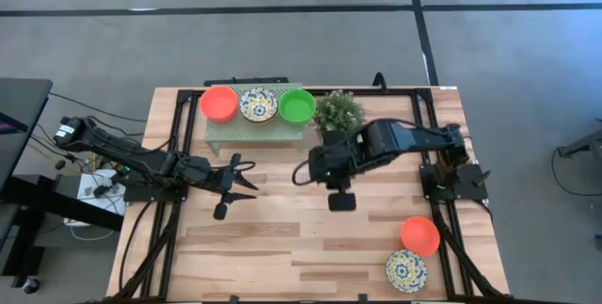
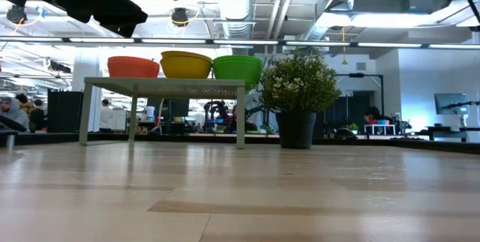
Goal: Pick & Place Mini bowls
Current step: Stack the white pattern bowl on top of the stacked white pattern bowl on the shelf
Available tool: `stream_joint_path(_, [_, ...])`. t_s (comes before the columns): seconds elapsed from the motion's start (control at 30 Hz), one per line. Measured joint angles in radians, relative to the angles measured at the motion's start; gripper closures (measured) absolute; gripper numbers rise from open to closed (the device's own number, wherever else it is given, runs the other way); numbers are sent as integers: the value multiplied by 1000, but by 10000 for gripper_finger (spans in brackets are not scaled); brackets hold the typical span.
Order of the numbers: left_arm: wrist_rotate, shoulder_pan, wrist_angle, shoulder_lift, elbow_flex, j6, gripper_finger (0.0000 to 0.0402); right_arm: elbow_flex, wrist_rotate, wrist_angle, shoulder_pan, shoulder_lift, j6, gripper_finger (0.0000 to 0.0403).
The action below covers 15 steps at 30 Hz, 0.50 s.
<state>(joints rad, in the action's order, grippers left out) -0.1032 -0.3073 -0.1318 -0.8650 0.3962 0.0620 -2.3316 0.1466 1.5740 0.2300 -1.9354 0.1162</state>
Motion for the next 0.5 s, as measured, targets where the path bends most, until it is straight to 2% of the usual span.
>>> stream_joint_path(0.17, [0,0,0,0,0,0,295,1,-69,-3,79,0,74,336])
stream_joint_path(0.3, [0,0,0,0,0,0,295,1,-69,-3,147,0,80,342])
stream_joint_path(0.4, [0,0,0,0,0,0,295,1,-43,-3,201,0,109,345])
stream_joint_path(0.5, [0,0,0,0,0,0,295,1,30,-3,258,0,155,347])
